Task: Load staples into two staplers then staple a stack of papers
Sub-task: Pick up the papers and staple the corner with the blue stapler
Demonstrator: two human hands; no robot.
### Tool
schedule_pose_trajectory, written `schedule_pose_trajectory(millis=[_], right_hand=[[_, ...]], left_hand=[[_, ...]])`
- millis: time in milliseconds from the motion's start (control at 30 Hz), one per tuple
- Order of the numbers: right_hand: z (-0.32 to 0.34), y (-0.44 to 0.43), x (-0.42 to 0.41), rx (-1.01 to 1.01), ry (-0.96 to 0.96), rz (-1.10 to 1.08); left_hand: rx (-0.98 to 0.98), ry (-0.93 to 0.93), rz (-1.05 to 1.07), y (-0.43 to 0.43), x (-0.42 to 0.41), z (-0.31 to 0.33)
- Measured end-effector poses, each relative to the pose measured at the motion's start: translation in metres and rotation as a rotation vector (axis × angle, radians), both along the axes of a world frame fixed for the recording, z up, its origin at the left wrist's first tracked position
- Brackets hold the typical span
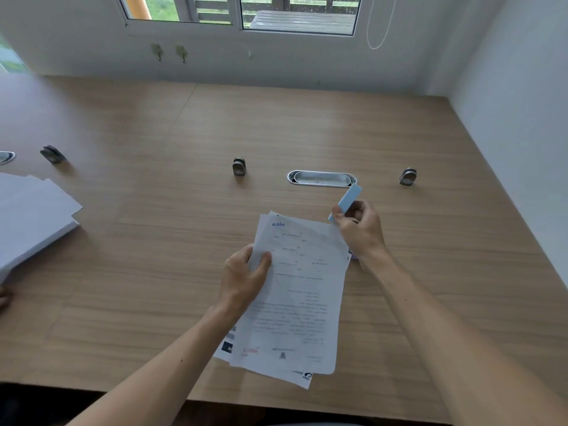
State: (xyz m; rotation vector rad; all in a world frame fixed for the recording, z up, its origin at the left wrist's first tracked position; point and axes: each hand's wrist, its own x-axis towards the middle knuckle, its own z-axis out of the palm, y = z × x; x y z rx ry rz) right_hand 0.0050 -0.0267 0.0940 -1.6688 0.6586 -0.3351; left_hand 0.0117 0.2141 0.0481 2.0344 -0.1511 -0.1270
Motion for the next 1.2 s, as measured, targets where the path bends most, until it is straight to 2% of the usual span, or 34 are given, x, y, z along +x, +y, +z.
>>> schedule_pose_trajectory(millis=[233,400,633,867,1200], right_hand=[[-0.015,0.004,-0.012,-0.110,0.100,0.024],[-0.008,0.005,-0.016,-0.145,0.062,0.012],[0.021,0.003,-0.010,0.028,-0.071,0.178],[0.034,0.007,-0.012,0.119,-0.015,0.394],[0.040,0.011,-0.009,0.196,0.041,0.496]], left_hand=[[-0.047,0.059,-0.006,-0.001,0.007,0.004],[-0.042,0.028,-0.036,-0.004,0.006,0.009],[-0.047,-0.057,-0.076,-0.008,-0.005,0.012],[-0.032,-0.141,-0.134,-0.010,-0.011,0.010],[-0.016,-0.190,-0.185,-0.012,-0.016,0.013]])
